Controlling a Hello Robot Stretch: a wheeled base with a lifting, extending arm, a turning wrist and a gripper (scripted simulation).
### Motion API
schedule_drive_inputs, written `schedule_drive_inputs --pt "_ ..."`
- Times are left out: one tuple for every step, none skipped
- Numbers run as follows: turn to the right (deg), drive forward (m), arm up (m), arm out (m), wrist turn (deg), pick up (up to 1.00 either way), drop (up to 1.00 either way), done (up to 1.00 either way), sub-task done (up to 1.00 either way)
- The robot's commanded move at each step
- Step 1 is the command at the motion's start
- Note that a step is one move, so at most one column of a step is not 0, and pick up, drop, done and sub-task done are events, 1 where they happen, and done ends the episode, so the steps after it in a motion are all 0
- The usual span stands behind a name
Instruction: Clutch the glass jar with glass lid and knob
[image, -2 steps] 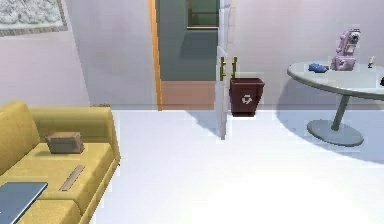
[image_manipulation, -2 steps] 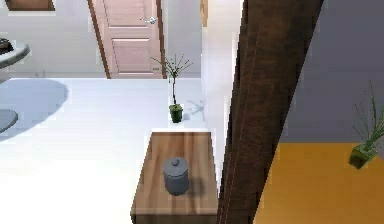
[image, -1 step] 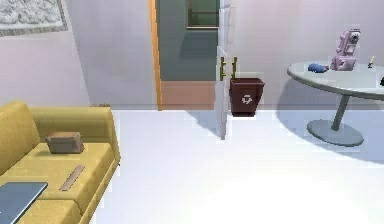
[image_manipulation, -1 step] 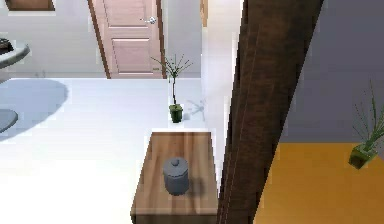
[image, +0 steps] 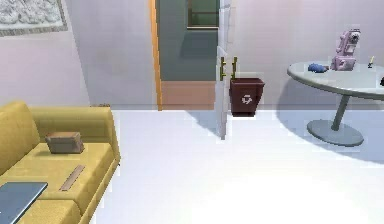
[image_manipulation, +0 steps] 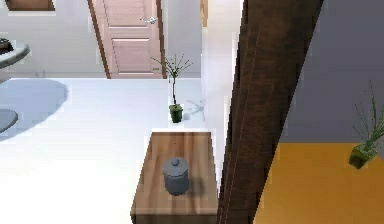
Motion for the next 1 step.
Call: schedule_drive_inputs --pt "0.0 0.0 0.0 0.32 0.0 0.0 0.0 0.0 0.0"
